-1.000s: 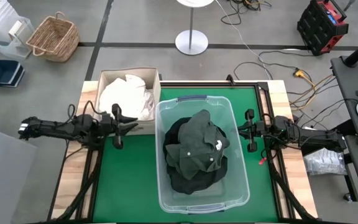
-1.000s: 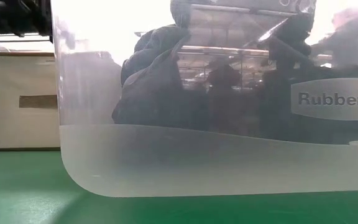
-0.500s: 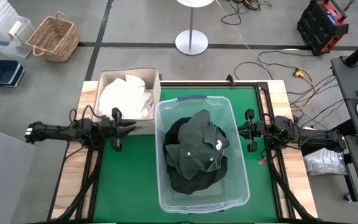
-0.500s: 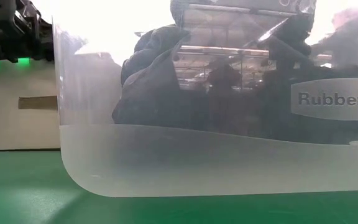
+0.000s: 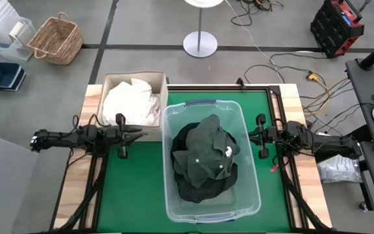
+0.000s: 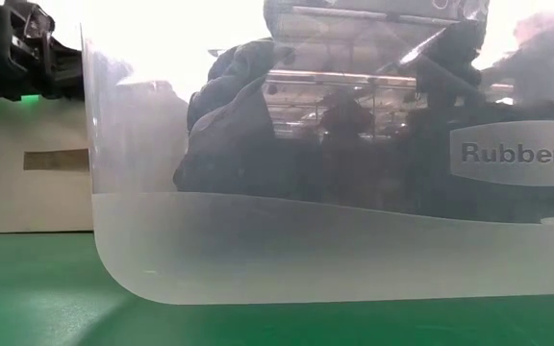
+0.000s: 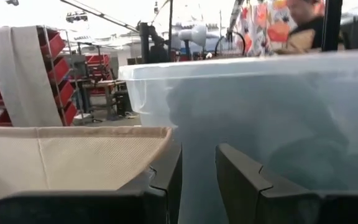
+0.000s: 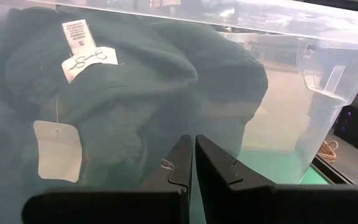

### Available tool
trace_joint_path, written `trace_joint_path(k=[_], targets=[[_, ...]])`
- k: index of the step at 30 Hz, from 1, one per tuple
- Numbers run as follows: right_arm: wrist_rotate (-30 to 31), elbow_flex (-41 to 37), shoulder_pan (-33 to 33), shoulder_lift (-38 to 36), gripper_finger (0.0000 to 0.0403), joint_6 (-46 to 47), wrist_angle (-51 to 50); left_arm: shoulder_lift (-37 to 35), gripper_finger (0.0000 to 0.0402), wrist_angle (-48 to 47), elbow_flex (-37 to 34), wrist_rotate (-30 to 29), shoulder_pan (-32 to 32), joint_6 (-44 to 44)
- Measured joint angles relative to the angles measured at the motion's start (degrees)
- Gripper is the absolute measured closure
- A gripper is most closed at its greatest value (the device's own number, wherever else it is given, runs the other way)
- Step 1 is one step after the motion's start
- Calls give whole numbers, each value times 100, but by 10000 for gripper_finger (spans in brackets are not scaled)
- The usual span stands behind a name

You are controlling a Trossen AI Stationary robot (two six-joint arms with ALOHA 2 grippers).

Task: Sort clothes
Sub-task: Return to Home Position

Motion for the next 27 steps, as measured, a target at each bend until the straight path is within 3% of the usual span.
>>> trace_joint_path(k=[5, 27], targets=[[1, 0, 0, 0, 390, 1, 0, -2, 323, -133, -11, 2, 0, 519], [0, 0, 1, 0, 390, 2, 0, 156, 323, 357, -31, -49, 0, 507]])
